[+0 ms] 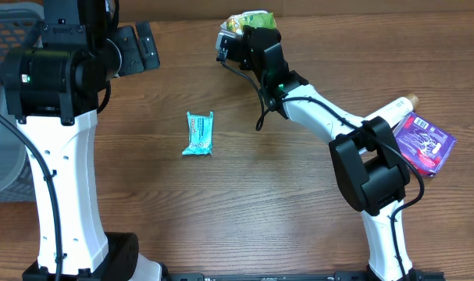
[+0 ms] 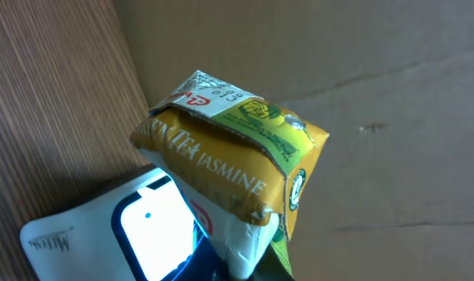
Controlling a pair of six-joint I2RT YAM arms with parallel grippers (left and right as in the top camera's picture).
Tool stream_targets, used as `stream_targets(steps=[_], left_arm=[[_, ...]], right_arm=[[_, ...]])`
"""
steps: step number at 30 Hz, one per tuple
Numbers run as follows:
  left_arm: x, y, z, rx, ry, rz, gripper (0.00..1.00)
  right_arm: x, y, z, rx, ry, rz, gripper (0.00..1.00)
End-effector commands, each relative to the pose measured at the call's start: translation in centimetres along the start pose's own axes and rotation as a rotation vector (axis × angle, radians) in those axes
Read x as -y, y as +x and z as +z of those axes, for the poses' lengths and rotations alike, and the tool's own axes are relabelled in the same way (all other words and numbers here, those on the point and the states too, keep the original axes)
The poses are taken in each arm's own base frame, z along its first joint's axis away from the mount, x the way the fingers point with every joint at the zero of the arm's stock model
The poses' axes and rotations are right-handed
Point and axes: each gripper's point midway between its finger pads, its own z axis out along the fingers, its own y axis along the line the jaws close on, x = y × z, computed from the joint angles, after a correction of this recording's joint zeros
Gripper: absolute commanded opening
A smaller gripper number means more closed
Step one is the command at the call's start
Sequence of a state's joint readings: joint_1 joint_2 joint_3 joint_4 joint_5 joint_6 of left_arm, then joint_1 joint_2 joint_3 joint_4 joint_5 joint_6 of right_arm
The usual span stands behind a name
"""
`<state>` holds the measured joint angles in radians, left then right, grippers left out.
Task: Scan the item barcode
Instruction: 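Hold green tea pack barcode over the white scanner, then carry tea pack right and release it beside the purple pack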
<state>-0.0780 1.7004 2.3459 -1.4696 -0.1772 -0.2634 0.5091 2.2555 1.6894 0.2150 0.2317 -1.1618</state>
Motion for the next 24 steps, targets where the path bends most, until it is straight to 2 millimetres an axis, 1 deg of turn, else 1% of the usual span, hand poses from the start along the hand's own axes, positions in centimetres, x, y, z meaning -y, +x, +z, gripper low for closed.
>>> stream_targets(steps=[1,6,9,11,14,17,18,20,22,23,24], left_arm=[[-0.1,-0.3,0.0,0.011,-0.010,-0.014,1.00],[-0.1,-0.3,0.0,0.011,-0.010,-0.015,1.00],[-0.1,-0.3,0.0,0.011,-0.010,-0.014,1.00],[-0.1,-0.3,0.0,0.011,-0.010,-0.015,1.00],[-0.1,-0.3,0.0,0.011,-0.010,-0.014,1.00],[-0.1,-0.3,0.0,0.011,-0.010,-0.015,1.00],[-0.1,-0.3,0.0,0.011,-0.010,-0.015,1.00],[-0.1,-0.3,0.0,0.011,-0.010,-0.015,1.00],[-0.1,-0.3,0.0,0.011,-0.010,-0.015,1.00],[-0.1,-0.3,0.0,0.011,-0.010,-0.014,1.00],[-0.1,-0.3,0.0,0.011,-0.010,-0.015,1.00]], right_arm=[[2.7,-0.6,-0.3,0.025,0.040,0.003,0.04],[1.9,0.6,0.5,0.008,0.037,0.001,0.04],[1.8,0.9,0.6,-0.004,0.038,0.001,0.04],[2.4,0.3,0.3,-0.001,0.069,0.004,0.04],[4.3,-1.7,-0.5,0.029,0.146,0.015,0.04],[6.0,-3.4,-1.9,0.036,0.183,0.027,0.04],[6.5,-3.6,-2.6,0.015,0.189,0.033,0.04],[7.2,-4.0,-3.9,-0.023,0.187,0.100,0.04],[7.3,-4.4,-5.8,-0.065,0.145,0.186,0.04],[6.9,-4.9,-7.1,-0.079,0.099,0.240,0.04],[6.7,-5.2,-7.9,-0.087,0.071,0.272,0.04]])
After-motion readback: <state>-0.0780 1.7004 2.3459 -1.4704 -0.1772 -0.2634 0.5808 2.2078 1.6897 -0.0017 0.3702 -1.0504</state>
